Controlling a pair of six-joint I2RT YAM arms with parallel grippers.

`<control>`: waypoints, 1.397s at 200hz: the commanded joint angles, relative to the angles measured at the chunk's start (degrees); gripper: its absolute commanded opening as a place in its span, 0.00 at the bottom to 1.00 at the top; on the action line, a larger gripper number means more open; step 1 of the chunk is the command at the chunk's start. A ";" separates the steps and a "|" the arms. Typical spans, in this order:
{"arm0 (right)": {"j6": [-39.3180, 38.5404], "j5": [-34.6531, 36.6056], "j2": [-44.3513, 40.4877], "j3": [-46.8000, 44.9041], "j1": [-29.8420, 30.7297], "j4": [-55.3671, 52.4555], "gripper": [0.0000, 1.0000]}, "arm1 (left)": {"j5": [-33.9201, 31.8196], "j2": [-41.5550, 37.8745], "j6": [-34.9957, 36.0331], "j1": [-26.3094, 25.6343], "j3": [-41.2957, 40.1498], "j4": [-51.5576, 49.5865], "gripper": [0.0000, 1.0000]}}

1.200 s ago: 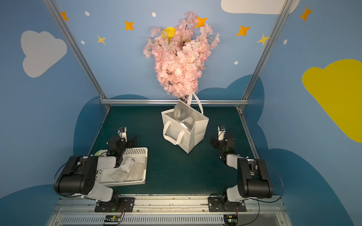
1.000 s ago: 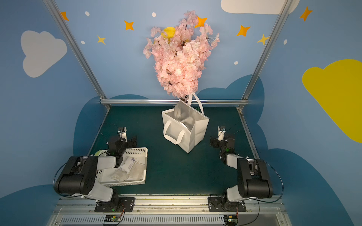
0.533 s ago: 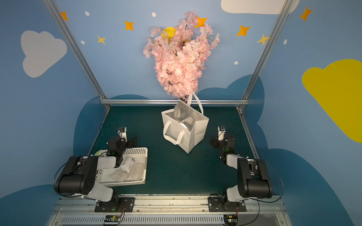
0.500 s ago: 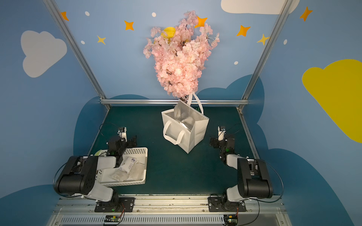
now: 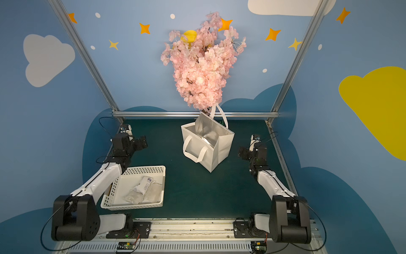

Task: Place the ice pack in the delivery bag
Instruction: Adjust the delivery bag at the center of the board.

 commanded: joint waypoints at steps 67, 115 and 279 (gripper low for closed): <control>22.94 -5.00 -7.88 15.55 10.76 -32.15 0.99 | 11.62 -12.42 -11.52 -0.62 0.15 -26.28 1.00; 33.78 19.39 -11.85 23.40 32.02 -46.97 0.99 | 12.38 -12.07 -12.06 -2.03 -0.35 -26.21 1.00; 42.48 23.46 18.64 50.17 33.91 -60.49 0.80 | 13.80 -15.39 -10.58 -6.33 -3.56 -25.53 1.00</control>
